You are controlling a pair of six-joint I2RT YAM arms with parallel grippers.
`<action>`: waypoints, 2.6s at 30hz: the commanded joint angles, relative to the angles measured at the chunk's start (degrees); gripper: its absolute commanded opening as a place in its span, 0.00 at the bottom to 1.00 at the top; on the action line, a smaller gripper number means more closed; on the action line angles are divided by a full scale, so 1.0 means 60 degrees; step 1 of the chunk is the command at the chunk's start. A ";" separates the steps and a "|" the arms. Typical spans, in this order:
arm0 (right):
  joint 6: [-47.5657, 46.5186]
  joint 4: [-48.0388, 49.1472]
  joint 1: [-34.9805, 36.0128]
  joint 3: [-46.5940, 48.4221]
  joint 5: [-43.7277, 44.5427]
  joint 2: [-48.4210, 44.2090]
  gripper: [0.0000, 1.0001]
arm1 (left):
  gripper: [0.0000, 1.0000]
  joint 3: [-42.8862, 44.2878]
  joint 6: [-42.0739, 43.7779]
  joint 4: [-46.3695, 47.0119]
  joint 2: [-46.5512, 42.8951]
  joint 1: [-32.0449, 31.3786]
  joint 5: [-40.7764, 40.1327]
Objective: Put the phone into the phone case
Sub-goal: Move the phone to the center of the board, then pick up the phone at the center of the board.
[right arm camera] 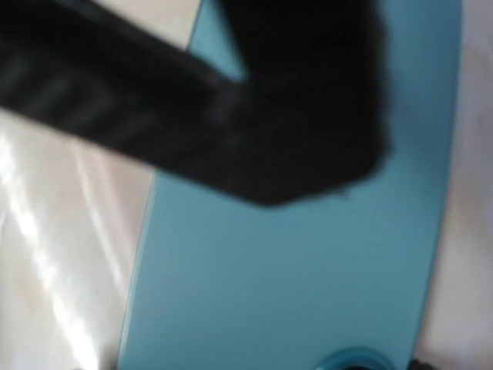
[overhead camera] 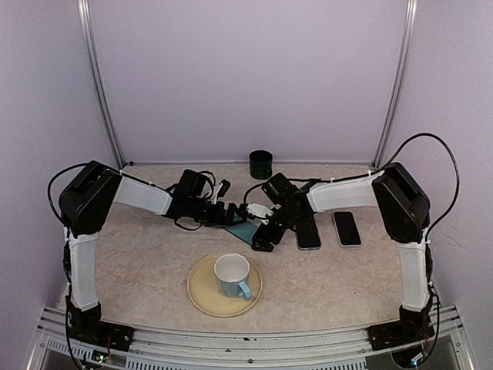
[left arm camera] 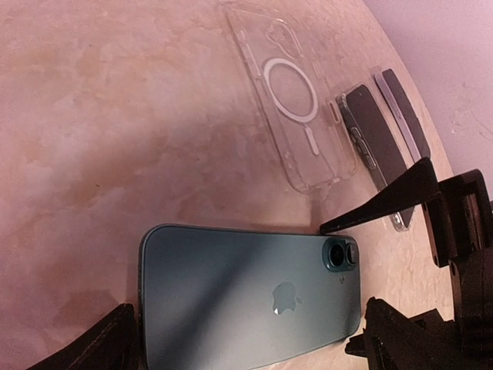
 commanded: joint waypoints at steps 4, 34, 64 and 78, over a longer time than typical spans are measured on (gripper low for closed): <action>0.0725 -0.0136 0.0254 -0.1329 0.0636 -0.0941 0.88 | 0.99 -0.0496 -0.0451 -0.0380 -0.0040 -0.1107 0.1136; 0.0782 -0.3529 0.0640 0.1095 0.1639 0.0446 0.91 | 0.99 -0.1964 -0.1122 0.1145 -0.2567 -0.0170 -0.0301; 0.0836 -0.5537 0.0791 0.3529 0.2625 0.2083 0.71 | 0.99 -0.1372 0.1006 -0.1671 -0.5977 0.1082 -0.5284; 0.0488 -0.4669 0.0694 0.3859 0.2333 0.1214 0.69 | 0.99 -0.1401 0.4938 -0.0682 -0.6195 0.0605 -0.3472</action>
